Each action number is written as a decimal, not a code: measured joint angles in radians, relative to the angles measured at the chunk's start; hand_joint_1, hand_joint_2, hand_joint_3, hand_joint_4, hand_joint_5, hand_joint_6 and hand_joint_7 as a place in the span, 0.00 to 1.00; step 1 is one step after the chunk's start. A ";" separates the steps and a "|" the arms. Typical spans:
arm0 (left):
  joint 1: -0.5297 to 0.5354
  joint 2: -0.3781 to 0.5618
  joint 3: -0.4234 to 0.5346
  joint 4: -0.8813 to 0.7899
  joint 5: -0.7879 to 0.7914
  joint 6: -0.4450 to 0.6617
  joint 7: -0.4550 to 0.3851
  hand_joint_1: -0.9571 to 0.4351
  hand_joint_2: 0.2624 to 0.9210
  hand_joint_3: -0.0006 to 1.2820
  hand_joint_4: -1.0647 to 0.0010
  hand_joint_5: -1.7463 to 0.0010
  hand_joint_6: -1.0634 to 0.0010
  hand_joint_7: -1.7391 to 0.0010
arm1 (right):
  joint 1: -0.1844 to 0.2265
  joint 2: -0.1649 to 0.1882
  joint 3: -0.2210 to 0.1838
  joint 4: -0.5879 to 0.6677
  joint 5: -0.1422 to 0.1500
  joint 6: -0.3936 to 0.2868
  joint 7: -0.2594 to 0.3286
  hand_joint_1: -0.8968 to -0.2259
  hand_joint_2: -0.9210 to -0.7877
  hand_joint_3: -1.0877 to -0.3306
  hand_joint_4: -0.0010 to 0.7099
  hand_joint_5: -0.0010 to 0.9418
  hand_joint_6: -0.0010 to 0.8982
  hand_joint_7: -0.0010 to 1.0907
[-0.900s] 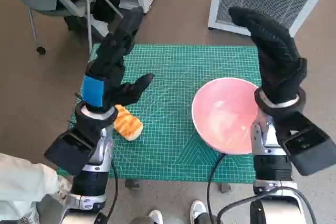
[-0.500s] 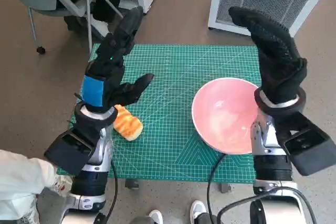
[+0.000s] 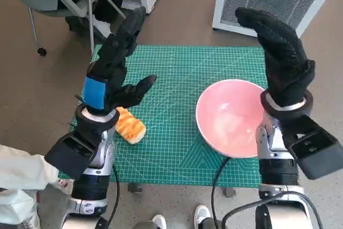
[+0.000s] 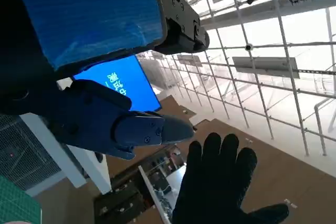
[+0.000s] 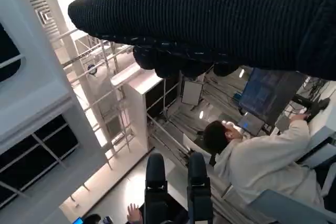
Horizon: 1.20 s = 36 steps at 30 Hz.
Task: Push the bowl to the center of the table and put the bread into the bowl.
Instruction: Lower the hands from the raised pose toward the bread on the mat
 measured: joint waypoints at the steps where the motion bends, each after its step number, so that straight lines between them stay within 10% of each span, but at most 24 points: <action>1: 0.000 0.000 0.000 0.000 -0.001 0.000 0.000 0.32 1.00 0.25 0.76 1.00 0.65 1.00 | 0.006 -0.005 -0.005 0.000 0.005 -0.001 0.003 0.55 0.00 0.31 0.32 0.01 0.00 0.55; 14: 0.015 0.005 0.003 0.000 -0.022 0.001 -0.009 0.33 1.00 0.25 0.75 1.00 0.65 0.99 | 0.108 -0.082 -0.154 0.108 0.058 -0.049 -0.018 0.55 0.00 0.39 0.32 0.01 0.00 0.52; 24: 0.019 0.005 0.005 -0.001 -0.043 0.005 -0.009 0.32 1.00 0.25 0.75 1.00 0.64 0.99 | 0.190 -0.121 -0.252 0.196 -0.096 -0.121 -0.211 0.69 0.00 0.21 0.31 0.00 0.00 0.49; 36: 0.021 0.004 0.009 -0.002 -0.050 0.012 -0.009 0.32 1.00 0.24 0.75 1.00 0.64 1.00 | 0.271 -0.112 -0.275 0.343 -0.126 -0.124 -0.315 0.64 0.00 0.18 0.27 0.00 0.00 0.43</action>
